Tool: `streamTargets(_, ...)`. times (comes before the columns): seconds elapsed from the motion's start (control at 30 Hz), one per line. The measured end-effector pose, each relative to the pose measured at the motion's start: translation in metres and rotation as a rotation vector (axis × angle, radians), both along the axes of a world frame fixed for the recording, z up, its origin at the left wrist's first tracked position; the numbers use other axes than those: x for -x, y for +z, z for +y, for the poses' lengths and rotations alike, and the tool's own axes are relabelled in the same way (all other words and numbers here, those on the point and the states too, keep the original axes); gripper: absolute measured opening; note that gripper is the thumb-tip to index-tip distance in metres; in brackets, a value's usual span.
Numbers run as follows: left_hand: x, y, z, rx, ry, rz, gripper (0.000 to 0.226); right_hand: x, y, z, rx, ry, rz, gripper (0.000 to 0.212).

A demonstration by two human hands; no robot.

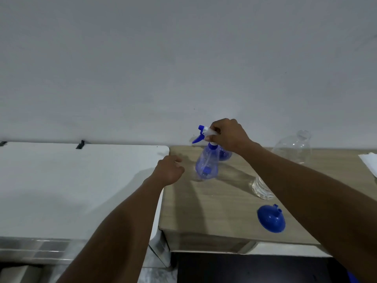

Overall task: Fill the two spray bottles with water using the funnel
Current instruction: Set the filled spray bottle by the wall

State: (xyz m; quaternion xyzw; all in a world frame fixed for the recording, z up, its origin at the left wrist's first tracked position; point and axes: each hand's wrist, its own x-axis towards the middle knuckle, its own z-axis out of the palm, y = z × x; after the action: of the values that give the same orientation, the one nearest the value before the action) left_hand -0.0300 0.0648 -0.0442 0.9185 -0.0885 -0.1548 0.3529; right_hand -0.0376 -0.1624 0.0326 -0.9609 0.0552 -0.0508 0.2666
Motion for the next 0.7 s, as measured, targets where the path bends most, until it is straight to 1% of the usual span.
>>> streamTargets(0.13,-0.021,-0.002,-0.010,-0.005,-0.030,-0.017,0.039,-0.040,-0.006,0.007,0.164,0.060,0.011,0.016)
streamTargets(0.27,-0.037,-0.009,-0.018,-0.021,-0.062,-0.021,0.039,-0.080,-0.014,0.012,0.410,0.096,-0.023,0.017)
streamTargets(0.33,-0.042,-0.014,-0.019,-0.007,-0.047,0.008,0.041,-0.094,-0.019,0.010,0.442,0.093,-0.032,0.014)
streamTargets(0.4,-0.045,-0.017,-0.019,0.001,-0.034,0.025,0.041,-0.104,-0.023,0.007,0.438,0.092,-0.016,0.018)
streamTargets(0.47,-0.047,-0.018,-0.019,-0.017,-0.042,0.025,0.039,-0.108,-0.023,0.002,0.387,0.088,0.016,0.034)
streamTargets(0.53,-0.047,-0.020,-0.021,-0.026,-0.055,0.021,0.031,-0.104,-0.022,-0.007,0.275,0.036,-0.005,0.051)
streamTargets(0.57,-0.047,-0.021,-0.022,-0.032,-0.058,0.020,0.026,-0.100,-0.022,-0.014,0.209,-0.014,-0.054,0.054)
streamTargets(0.63,-0.045,-0.024,-0.024,-0.024,-0.058,0.031,0.020,-0.089,-0.026,-0.028,0.070,-0.136,-0.165,0.051)
streamTargets(0.67,-0.043,-0.025,-0.027,-0.019,-0.064,0.041,0.020,-0.083,-0.030,-0.035,0.031,-0.186,-0.173,0.049)
streamTargets(0.7,-0.041,-0.027,-0.030,-0.026,-0.077,0.050,0.026,-0.076,-0.035,-0.042,0.029,-0.216,-0.133,0.048)
